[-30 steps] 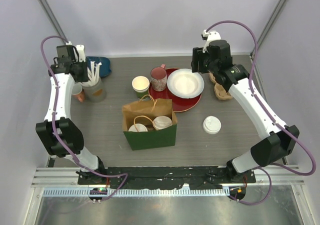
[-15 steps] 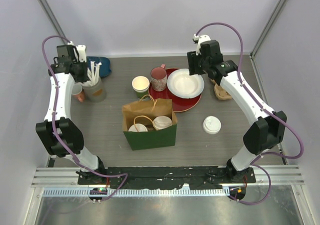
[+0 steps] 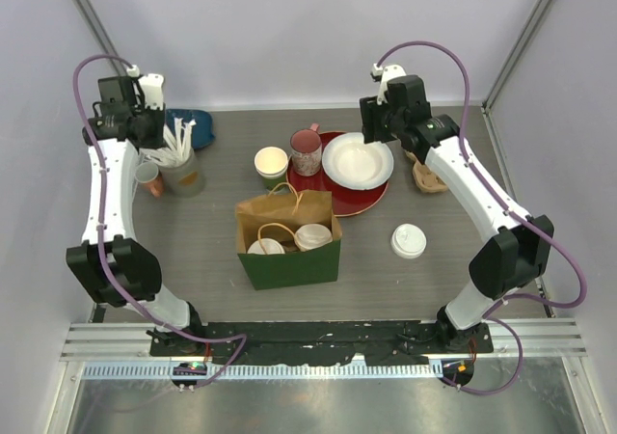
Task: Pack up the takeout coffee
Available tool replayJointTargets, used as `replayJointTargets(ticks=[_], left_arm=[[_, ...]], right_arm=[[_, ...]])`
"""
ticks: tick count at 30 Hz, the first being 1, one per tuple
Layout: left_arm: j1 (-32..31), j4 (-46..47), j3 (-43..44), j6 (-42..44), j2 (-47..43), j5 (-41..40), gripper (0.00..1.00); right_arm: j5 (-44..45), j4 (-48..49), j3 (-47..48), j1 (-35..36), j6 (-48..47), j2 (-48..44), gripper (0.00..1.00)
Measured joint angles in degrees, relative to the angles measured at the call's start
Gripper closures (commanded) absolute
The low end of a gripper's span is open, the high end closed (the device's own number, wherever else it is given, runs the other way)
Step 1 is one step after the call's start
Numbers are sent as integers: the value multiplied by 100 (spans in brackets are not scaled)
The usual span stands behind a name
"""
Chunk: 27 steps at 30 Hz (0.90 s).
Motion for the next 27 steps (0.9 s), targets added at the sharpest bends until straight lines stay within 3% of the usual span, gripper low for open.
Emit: replayJointTargets(ticks=[11,18,22,27], left_arm=[[-103,-619,1255,420,-343,378,100],[-1005,-1161,1746,1032,-1147,1298,100],[-1290,-1403,2234,1047,-1386,1843,100],[-1703,-1707,2369,1047,-1510,2306,100]], right_arm=[[-695,343,-275,339,-673,-542,32],[-1939,1945,-610,1742,-1836,-1158,24],[-2457,2389,98,2559,-2361,-673,21],[-2498,2566,977,2970,-2841,192,20]])
